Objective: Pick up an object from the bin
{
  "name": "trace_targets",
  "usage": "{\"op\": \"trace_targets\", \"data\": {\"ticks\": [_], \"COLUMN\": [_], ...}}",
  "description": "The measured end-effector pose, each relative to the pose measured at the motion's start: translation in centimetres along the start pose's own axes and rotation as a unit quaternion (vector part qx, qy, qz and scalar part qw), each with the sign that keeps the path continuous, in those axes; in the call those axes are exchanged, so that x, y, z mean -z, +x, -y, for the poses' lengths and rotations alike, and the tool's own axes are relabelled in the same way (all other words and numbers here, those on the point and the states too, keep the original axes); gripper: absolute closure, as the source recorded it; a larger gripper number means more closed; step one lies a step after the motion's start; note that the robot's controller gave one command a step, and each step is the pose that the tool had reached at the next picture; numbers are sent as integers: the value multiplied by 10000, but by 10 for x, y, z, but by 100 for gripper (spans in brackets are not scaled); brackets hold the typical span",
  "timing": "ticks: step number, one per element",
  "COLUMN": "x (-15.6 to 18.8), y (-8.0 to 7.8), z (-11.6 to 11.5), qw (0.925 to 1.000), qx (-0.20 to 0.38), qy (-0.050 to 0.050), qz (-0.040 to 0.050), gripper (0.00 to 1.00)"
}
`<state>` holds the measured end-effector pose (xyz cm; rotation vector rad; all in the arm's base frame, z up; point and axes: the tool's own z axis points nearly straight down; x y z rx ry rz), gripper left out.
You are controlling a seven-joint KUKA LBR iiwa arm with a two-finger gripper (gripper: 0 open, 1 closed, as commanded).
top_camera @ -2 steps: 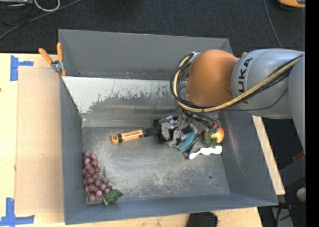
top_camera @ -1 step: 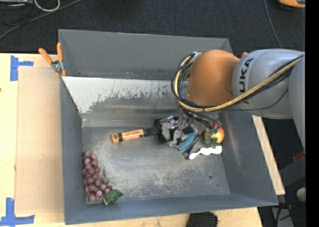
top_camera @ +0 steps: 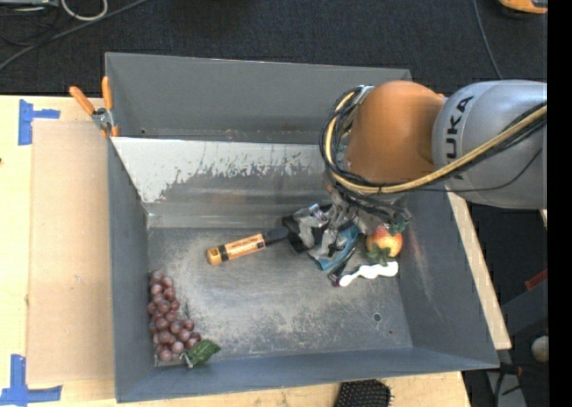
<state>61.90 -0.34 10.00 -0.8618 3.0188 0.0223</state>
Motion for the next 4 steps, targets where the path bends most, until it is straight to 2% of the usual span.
{"op": "trace_targets", "data": {"ticks": [1,2,3,4], "x": [-10,-17,-26,-27], "y": [12,20,32,33], "z": [16,30,57,60], "qw": [9977,9999,9946,9958], "qx": [-675,-144,-1037,-913], "qy": [-19,-26,-51,-50], "qz": [-13,8,-2,3], "gripper": [100,100,100,100]}}
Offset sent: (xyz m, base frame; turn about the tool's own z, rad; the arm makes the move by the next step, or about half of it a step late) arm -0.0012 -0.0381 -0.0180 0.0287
